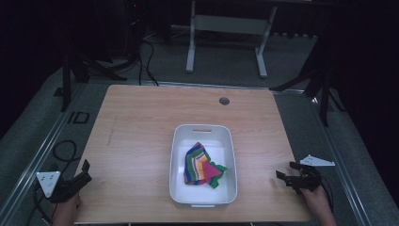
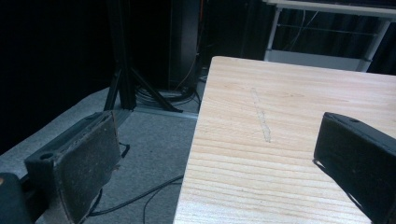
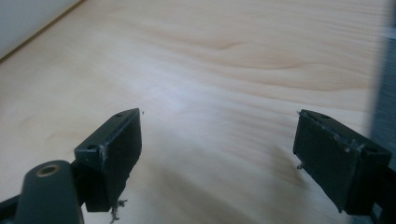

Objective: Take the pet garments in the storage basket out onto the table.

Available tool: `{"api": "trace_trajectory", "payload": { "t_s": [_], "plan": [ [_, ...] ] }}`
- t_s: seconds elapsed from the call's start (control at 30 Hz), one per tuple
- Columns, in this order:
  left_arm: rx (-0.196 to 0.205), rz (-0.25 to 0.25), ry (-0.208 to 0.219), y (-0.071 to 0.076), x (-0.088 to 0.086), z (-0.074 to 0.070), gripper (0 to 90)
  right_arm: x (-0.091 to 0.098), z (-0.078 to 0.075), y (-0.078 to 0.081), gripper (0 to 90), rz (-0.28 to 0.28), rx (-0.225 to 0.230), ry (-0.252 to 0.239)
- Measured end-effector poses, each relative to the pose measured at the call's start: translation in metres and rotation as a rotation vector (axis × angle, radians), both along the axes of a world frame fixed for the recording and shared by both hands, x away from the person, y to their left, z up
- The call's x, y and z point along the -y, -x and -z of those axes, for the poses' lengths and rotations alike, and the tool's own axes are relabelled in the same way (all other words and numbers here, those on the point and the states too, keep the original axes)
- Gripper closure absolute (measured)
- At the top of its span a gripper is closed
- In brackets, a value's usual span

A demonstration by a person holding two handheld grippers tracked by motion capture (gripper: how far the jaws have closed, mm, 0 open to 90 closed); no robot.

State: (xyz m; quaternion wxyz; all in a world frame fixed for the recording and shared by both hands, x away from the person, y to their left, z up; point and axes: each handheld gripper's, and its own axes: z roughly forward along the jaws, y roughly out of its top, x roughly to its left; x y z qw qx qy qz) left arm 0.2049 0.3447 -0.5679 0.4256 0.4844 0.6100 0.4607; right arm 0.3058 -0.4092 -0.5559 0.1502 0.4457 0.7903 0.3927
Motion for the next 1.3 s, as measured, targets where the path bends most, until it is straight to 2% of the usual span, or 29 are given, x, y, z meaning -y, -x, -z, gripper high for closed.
{"api": "trace_trajectory", "payload": {
  "t_s": [0.07, 0.2, 0.33, 0.4, 0.47, 0.5, 0.63, 0.73, 0.93, 1.1, 1.3],
  "plan": [
    [0.001, 0.001, 0.000, 0.000, 0.000, 0.000, 0.9, -0.003, -0.001, 0.000, 14.7, -0.064, -0.006, 0.011],
    [-0.003, 0.004, 0.003, 0.000, 0.000, 0.000, 1.0, -0.013, -0.004, -0.002, 14.1, -0.187, -0.071, 0.023],
    [-0.003, 0.008, 0.004, 0.000, 0.000, 0.000, 0.9, -0.024, -0.006, -0.003, 14.1, -0.275, -0.113, 0.065],
    [-0.004, 0.010, 0.003, 0.000, 0.000, 0.000, 0.9, -0.029, -0.008, -0.004, 13.8, -0.314, -0.115, 0.084],
    [-0.004, 0.010, 0.003, 0.000, 0.000, 0.000, 0.9, -0.032, -0.010, -0.004, 13.8, -0.329, -0.112, 0.098],
    [-0.003, 0.018, 0.000, 0.000, 0.000, 0.000, 0.9, -0.038, -0.014, -0.006, 13.8, -0.363, -0.103, 0.112],
    [-0.010, 0.024, -0.014, 0.000, 0.001, 0.000, 0.9, -0.049, -0.020, -0.008, 14.2, -0.428, -0.092, 0.134],
    [-0.011, 0.026, -0.015, 0.000, 0.001, 0.000, 0.9, -0.058, -0.024, -0.009, 14.3, -0.477, -0.101, 0.154],
    [-0.010, 0.029, -0.019, 0.000, 0.002, 0.000, 0.9, -0.073, -0.030, -0.012, 14.2, -0.531, -0.116, 0.199],
    [-0.011, 0.029, -0.015, -0.001, 0.001, 0.000, 1.0, -0.084, -0.036, -0.013, 14.2, -0.600, -0.160, 0.240],
    [-0.011, 0.028, -0.016, -0.001, 0.001, 0.000, 0.9, -0.095, -0.053, -0.011, 14.5, -0.657, -0.163, 0.240]
  ]
}}
